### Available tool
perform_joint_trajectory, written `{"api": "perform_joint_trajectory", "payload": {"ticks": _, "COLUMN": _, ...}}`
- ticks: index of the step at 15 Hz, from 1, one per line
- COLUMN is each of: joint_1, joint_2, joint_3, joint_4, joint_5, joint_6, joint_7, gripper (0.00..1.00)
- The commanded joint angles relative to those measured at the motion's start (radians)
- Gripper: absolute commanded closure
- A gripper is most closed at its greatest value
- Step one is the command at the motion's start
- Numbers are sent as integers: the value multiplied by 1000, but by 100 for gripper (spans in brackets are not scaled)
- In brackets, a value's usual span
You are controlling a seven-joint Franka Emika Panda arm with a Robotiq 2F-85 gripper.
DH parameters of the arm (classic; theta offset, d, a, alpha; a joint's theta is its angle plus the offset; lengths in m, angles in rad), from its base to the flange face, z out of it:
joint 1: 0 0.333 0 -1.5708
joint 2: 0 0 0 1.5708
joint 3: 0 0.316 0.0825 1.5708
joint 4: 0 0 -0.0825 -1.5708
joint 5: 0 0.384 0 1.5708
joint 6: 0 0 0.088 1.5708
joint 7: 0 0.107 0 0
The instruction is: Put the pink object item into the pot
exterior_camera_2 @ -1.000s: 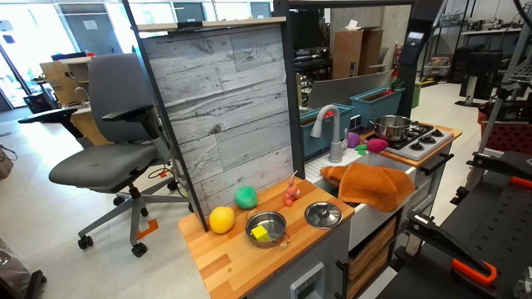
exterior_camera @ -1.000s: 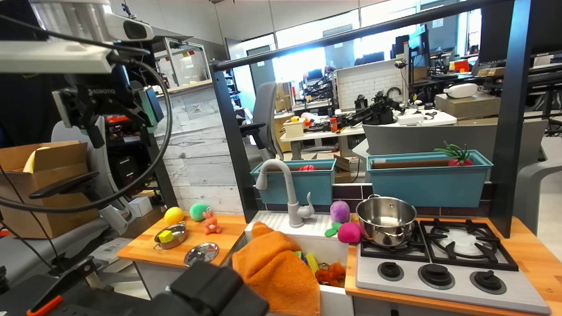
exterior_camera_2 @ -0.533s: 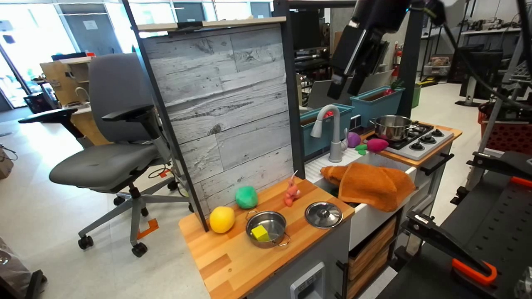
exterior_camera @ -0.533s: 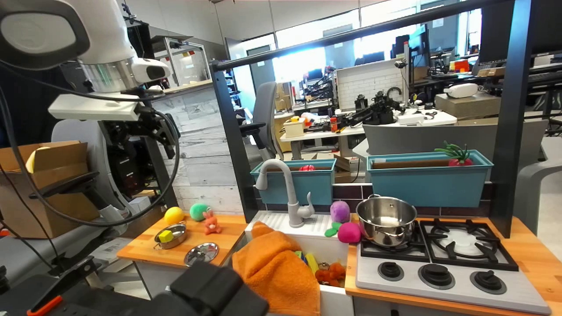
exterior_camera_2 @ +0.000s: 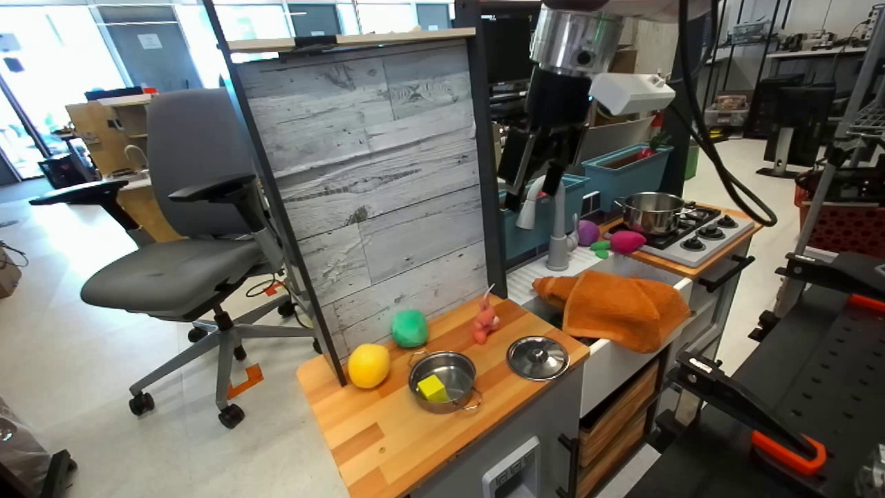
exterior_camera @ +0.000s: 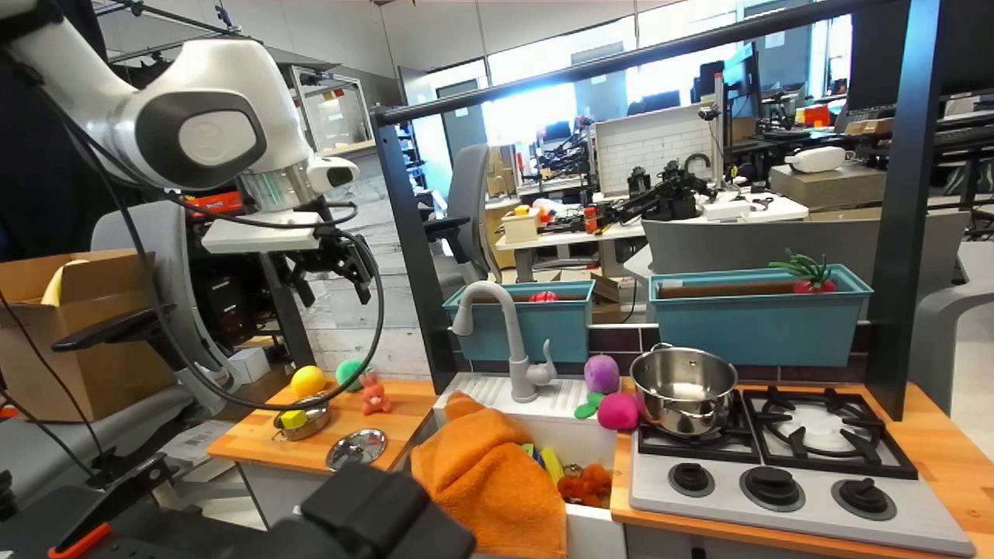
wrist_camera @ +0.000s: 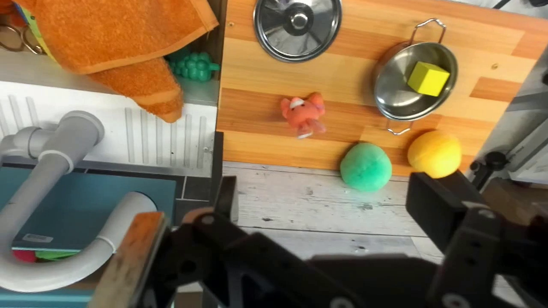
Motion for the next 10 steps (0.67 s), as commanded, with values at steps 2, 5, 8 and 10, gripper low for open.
{"api": "perform_joint_trajectory", "payload": {"ticks": 2, "joint_1": -21, "joint_2": 140, "joint_3": 1, "joint_4": 152, "joint_5": -240, "joint_6": -74, "joint_7": 263, "gripper": 0}}
{"api": "perform_joint_trajectory", "payload": {"ticks": 5, "joint_1": -6, "joint_2": 210, "joint_3": -1, "joint_4": 219, "joint_5": -312, "joint_6": -139, "joint_7": 376, "gripper": 0}}
{"api": "perform_joint_trajectory", "payload": {"ticks": 8, "joint_1": 3, "joint_2": 273, "joint_3": 4, "joint_4": 274, "joint_5": -344, "joint_6": -176, "joint_7": 443, "gripper": 0}}
{"api": "perform_joint_trajectory", "payload": {"ticks": 10, "joint_1": 9, "joint_2": 314, "joint_3": 4, "joint_4": 308, "joint_5": -356, "joint_6": -189, "joint_7": 475, "gripper": 0}}
